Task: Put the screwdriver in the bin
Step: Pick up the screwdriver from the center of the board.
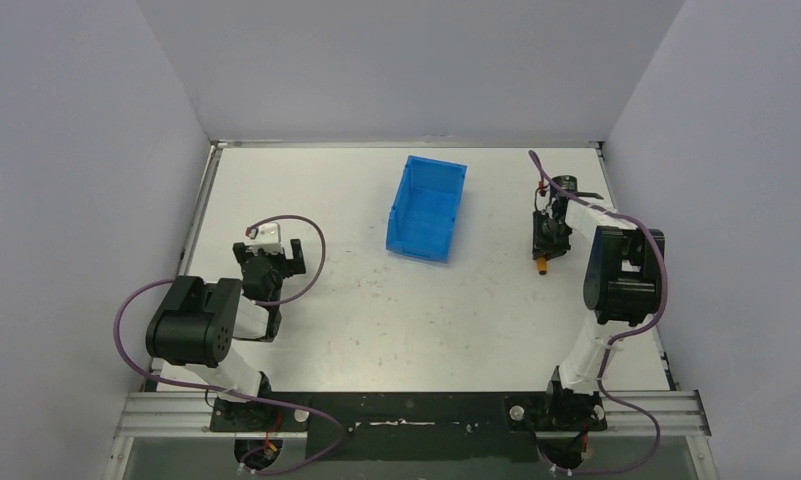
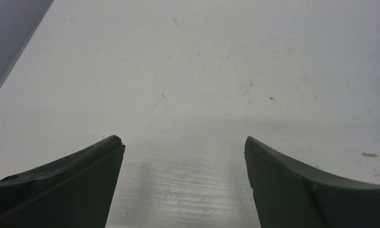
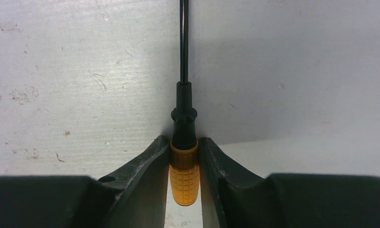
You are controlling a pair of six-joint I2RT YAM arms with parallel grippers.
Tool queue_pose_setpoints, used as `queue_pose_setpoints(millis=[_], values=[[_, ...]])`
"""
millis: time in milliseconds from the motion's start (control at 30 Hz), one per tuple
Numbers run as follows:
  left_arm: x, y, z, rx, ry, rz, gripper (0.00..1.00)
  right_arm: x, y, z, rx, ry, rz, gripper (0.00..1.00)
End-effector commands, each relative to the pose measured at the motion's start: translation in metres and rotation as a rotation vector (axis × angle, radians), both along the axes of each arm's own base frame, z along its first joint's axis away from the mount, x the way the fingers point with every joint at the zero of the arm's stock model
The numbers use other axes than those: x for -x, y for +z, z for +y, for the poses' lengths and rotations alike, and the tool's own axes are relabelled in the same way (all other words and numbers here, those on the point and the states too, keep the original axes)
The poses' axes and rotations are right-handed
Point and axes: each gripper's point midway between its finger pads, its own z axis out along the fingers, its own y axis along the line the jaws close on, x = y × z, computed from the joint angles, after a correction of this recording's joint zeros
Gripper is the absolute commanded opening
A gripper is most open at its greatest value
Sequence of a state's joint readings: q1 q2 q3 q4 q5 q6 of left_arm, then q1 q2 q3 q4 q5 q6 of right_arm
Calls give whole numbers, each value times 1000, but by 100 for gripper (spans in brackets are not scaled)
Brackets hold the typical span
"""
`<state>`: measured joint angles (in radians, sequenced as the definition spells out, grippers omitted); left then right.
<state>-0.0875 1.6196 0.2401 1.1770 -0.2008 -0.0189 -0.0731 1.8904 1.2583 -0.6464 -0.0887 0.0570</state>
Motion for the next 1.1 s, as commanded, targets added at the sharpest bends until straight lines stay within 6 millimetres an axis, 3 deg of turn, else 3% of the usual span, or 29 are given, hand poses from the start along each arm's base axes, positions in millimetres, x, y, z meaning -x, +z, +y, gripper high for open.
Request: queue_pose_setpoints(millis=[0, 333, 600, 833, 1067], values=[[-7, 16, 0, 14, 2, -58, 97, -6, 16, -14, 58, -44, -48, 4], [-7, 16, 1, 13, 2, -58, 97, -15, 86, -10, 50, -87, -232, 0], [-8, 16, 0, 14, 2, -59, 97, -14, 128, -6, 46, -111, -298, 0], [-8, 16, 0, 14, 2, -59, 97, -20, 155, -3, 37, -114, -343, 1], [-8, 16, 0, 14, 2, -58, 97, -27, 172, 18, -7, -82, -400, 2]])
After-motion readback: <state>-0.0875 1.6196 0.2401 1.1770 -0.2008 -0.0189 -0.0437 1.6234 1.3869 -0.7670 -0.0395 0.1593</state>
